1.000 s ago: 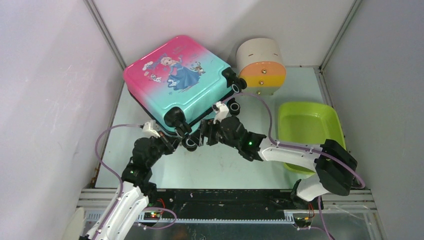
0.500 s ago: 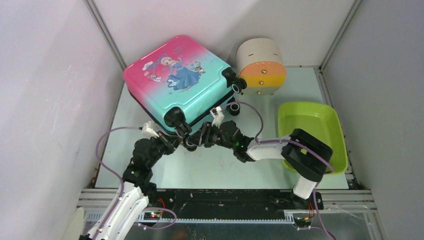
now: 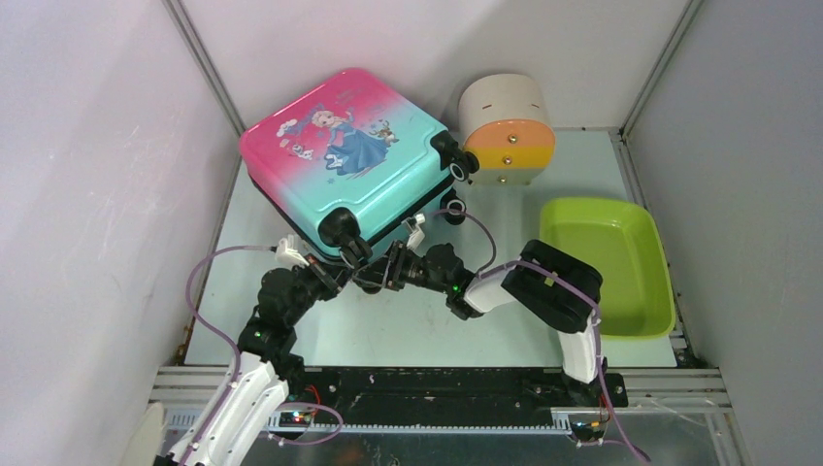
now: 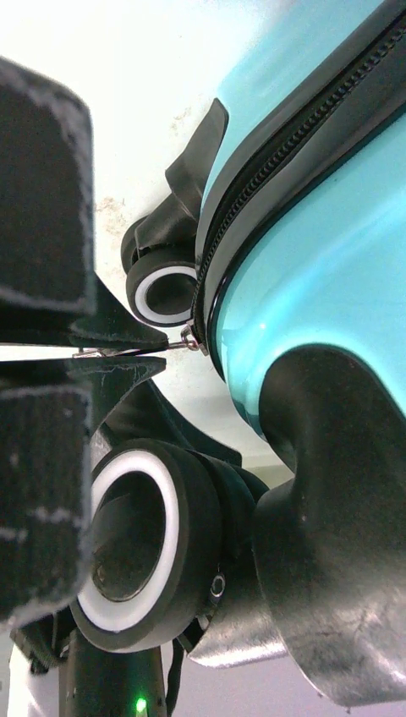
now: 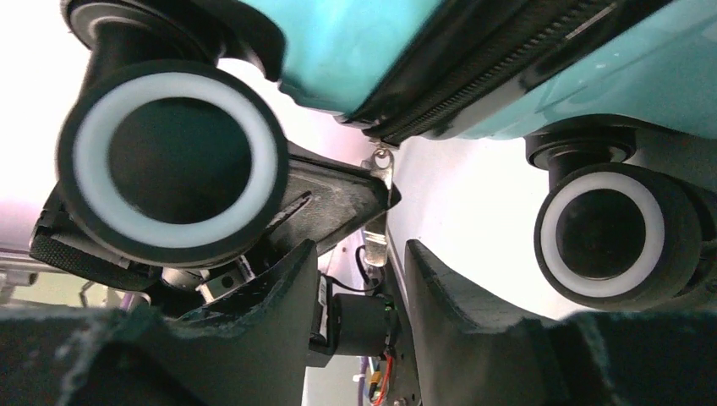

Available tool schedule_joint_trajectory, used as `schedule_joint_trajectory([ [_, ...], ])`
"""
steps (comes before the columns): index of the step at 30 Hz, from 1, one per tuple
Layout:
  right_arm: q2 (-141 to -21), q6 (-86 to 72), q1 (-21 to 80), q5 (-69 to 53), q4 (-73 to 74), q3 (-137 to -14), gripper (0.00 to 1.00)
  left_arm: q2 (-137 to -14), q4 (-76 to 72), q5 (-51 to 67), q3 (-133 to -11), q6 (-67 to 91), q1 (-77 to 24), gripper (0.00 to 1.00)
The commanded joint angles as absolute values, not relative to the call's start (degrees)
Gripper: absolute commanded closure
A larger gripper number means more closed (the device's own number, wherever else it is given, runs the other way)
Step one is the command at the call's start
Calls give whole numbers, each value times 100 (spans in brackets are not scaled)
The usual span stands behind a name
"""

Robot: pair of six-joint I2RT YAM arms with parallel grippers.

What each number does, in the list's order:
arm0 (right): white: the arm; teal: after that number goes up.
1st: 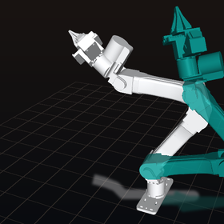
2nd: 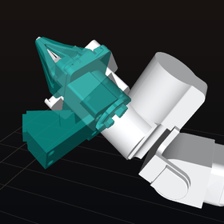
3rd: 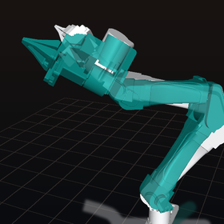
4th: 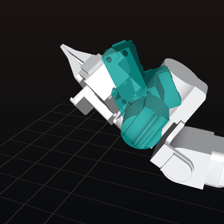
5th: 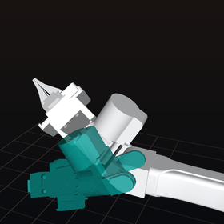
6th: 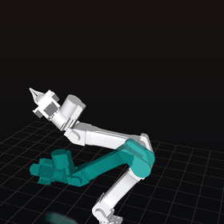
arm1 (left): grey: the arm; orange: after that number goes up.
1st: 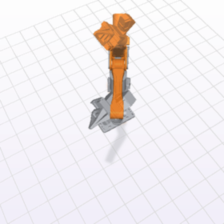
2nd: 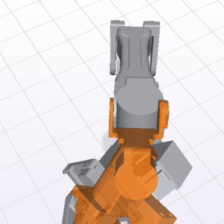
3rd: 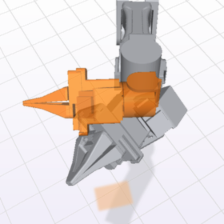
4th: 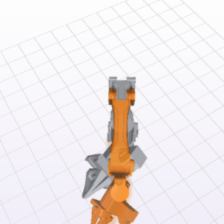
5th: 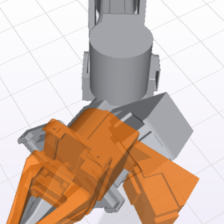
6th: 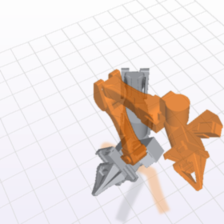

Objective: Open, take out, and arrange the luggage

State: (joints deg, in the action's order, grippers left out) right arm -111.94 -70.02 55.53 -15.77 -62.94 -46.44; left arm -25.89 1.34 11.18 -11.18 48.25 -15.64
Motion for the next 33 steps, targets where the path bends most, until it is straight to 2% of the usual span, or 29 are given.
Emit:
schedule_joint_trajectory([
  [1,-11603,-7596,5512,-1766,-7521,-4685,55,-2517,-398,1948,-1571,5098,-1745,100],
  [16,-11996,-7768,5561,-1995,-7886,-4948,55,-2474,-986,2081,-1526,6102,-1746,100],
  [20,-12073,-7792,5570,-2023,-8016,-5013,59,-2391,-987,2028,-1488,6146,-1741,100],
  [26,-12019,-7717,5594,-2063,-7985,-5027,71,-2238,-1124,1837,-1354,6297,-1741,100],
  [33,-12008,-7836,5639,-1971,-7905,-5027,95,-2036,-260,1569,-1616,5956,-1742,67],
])
